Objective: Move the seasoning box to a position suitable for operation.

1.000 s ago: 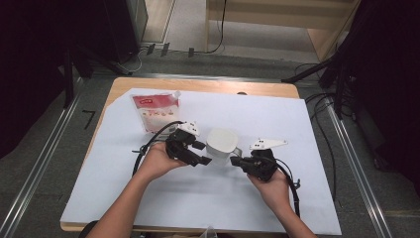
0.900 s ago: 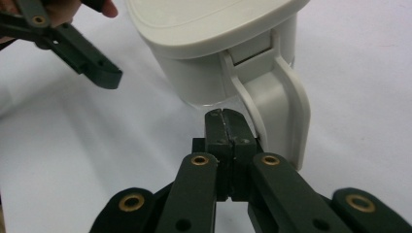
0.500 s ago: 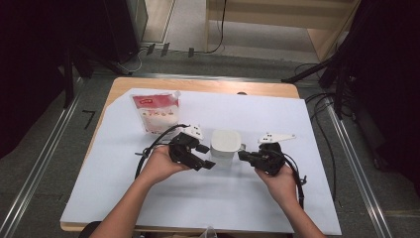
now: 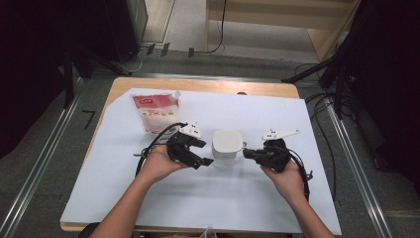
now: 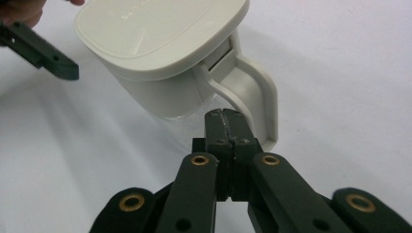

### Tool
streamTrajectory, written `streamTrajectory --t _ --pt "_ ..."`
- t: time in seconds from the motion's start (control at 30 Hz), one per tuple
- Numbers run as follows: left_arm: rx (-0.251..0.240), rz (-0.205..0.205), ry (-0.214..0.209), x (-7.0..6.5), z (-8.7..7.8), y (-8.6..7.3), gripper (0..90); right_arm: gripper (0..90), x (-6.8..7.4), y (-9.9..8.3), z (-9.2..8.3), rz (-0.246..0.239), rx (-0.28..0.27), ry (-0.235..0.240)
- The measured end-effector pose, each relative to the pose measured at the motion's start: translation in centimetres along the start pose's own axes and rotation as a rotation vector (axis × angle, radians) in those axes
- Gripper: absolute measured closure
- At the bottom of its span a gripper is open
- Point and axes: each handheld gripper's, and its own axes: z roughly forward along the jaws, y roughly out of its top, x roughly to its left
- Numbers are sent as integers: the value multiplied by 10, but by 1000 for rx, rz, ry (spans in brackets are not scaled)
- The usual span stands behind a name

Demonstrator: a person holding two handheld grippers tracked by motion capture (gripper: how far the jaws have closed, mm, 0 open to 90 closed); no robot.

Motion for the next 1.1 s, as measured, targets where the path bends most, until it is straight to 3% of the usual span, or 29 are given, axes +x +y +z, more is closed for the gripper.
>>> streamTrajectory --t 0.17,0.27,0.4,0.5,0.57,0.63,0.73,0.87,1.1 --pt "-17 -30 -22 5 -5 8 193 900 -7 5 -8 -21 6 38" --pt "-13 -57 -107 10 -5 12 147 900 -12 9 -12 -25 1 37" --pt "12 7 -98 9 -3 21 150 900 -24 14 -14 -3 -7 36" --pt "27 76 -92 10 -3 30 153 900 -28 16 -11 -23 4 53" --pt "17 98 -122 11 -3 35 169 900 -30 17 -6 -15 9 67" --pt "27 128 -101 11 -1 38 170 900 -29 16 -2 -25 19 65" --pt "8 111 -117 15 4 37 168 900 -30 17 -2 -23 9 66" --pt "16 103 -96 18 9 37 168 900 -30 17 -1 -18 2 73" --pt "27 106 -93 16 14 38 168 900 -30 13 -1 -22 18 63"
